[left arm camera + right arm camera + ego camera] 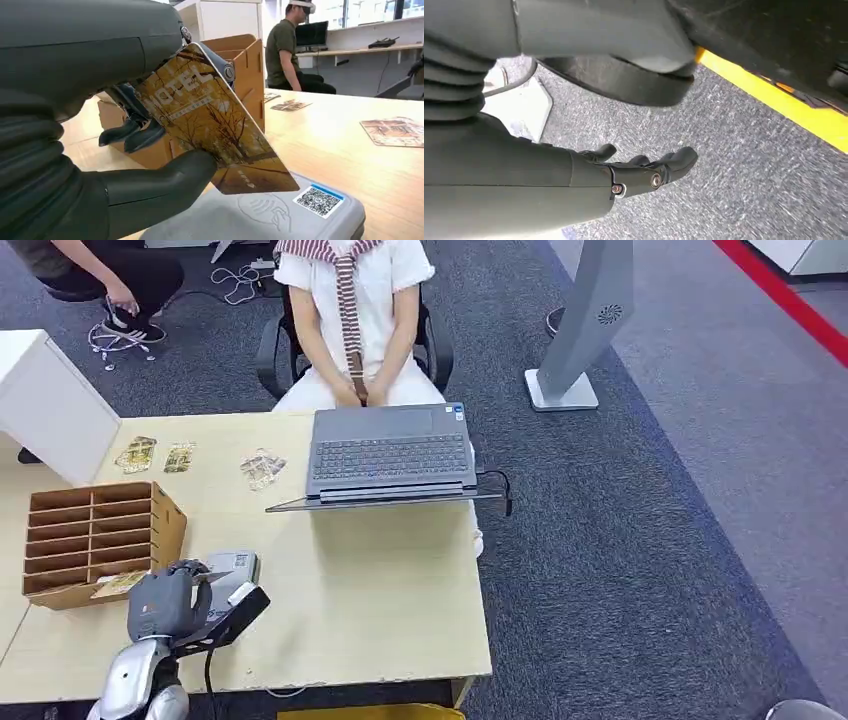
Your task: Pass the card to the sensor for recognition and then transmit it.
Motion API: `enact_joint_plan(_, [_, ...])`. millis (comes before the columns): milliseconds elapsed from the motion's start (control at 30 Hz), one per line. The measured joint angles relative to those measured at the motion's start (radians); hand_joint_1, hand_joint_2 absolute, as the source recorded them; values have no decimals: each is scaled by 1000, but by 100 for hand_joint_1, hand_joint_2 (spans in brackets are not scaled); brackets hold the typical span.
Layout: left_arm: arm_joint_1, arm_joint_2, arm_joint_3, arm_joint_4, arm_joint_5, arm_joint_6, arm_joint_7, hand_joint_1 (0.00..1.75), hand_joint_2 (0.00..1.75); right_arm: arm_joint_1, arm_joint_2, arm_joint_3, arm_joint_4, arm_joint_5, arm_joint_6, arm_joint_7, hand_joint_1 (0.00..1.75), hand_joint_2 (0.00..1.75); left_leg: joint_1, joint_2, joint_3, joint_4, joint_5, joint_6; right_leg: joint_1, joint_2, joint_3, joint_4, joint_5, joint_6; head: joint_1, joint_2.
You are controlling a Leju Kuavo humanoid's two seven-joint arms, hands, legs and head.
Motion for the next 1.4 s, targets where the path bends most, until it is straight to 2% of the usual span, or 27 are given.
enact_joint_plan(600, [-4,16,0,9,4,-93,22,175,175,-21,2,-2,-6,18,2,-5,0,175,0,0,1,0,0,0,0,0,1,0,0,0,0,0])
enact_joint_plan(967, [-12,25,0,9,14,-100,20,175,175,-28,7,-2,-7,18,3,-7,0,175,0,0,2,0,0,0,0,0,2,0,0,0,0,0])
enact_joint_plan(1067, [-15,27,0,-5,18,-47,4,175,175,-29,8,-2,-7,18,3,-7,0,175,0,0,2,0,1,-1,1,0,1,0,1,-1,0,0])
enact_joint_plan(1200, [-53,35,0,-68,29,111,-40,175,175,-29,8,-2,-7,20,4,-10,0,175,1,0,1,0,1,0,1,-1,1,0,1,-1,0,0])
enact_joint_plan(1267, [-85,43,0,-98,38,164,-64,175,175,-29,8,-2,-7,20,3,-14,0,175,1,0,1,0,1,0,1,-1,1,0,1,-1,0,0])
enact_joint_plan(1400, [-129,53,0,-146,45,189,-81,175,175,-28,8,-2,-7,21,3,-19,0,175,1,1,1,0,1,0,1,0,1,0,1,-1,0,0])
